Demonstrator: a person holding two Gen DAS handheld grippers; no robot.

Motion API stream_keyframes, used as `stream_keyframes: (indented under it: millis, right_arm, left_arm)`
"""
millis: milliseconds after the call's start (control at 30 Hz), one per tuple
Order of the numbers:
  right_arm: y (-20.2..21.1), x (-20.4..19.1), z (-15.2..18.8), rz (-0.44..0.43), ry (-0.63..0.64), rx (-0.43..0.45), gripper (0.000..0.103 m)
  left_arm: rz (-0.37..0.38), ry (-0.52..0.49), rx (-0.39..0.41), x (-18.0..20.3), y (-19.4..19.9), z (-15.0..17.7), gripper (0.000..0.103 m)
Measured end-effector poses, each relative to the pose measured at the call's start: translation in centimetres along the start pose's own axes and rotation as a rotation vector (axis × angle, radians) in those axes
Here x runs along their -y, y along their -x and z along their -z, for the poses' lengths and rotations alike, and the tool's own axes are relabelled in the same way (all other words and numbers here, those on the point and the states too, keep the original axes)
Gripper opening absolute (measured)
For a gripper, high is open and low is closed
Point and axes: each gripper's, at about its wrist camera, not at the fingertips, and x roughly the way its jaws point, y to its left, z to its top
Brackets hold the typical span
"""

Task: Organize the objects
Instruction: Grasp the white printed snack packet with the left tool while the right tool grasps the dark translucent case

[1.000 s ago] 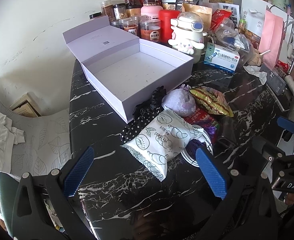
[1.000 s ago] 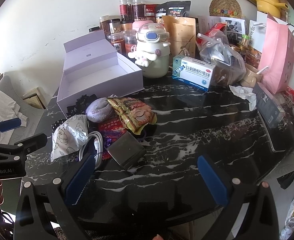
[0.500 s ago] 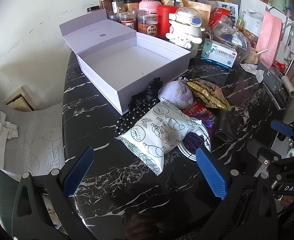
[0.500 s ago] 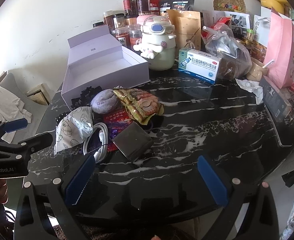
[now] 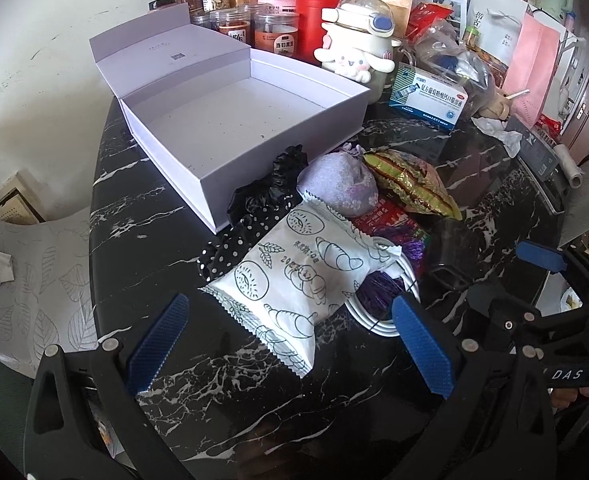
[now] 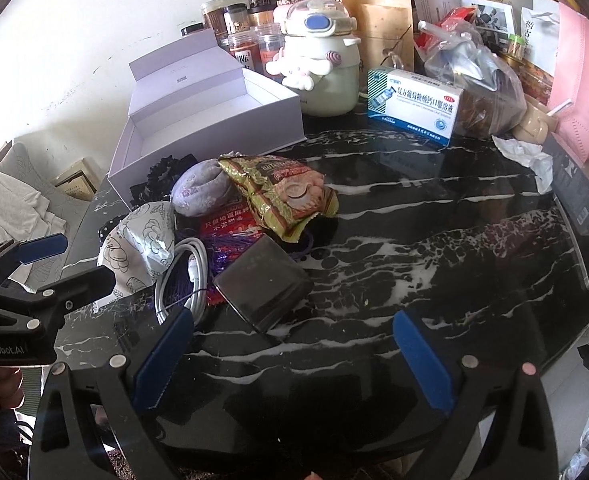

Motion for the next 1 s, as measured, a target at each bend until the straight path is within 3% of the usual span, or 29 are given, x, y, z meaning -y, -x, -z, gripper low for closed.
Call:
stream_keyframes:
  millis: [467,633,867,900,1000]
  right_arm:
    - [-2.9,-0.4,-1.4,-0.037,0.043,-0.057,0.088]
    - [-3.4,-0.7,-1.6,-0.063,0.071,-0.064,0.080]
    - [-3.7,-1.1,-1.6,-0.105,0.107,-0.069,0.066]
    - [-3.6,-1.2,-1.5,-0.105,0.113,-0.068,0.062]
    - [-3.6,-1.3,-1.4,-0.114,0.123,-0.066,0.062]
  left_arm:
    - [0.042,-0.025,-0.047,-0.4,-3.6,-1.2,0.102]
    - [0.067,-0.026,-0.080,-0.5,-5.3,-1.2,0.102]
    - [0.036,-0.067,-0.082,0.0,-6.4,-1.0,0.102]
    - [0.036,-0.064,-0.076,0.0,-6.3,-1.0,0.100]
    - [0.056,-0.064,-0.055,-0.1,-6.0,-0.8,0.091]
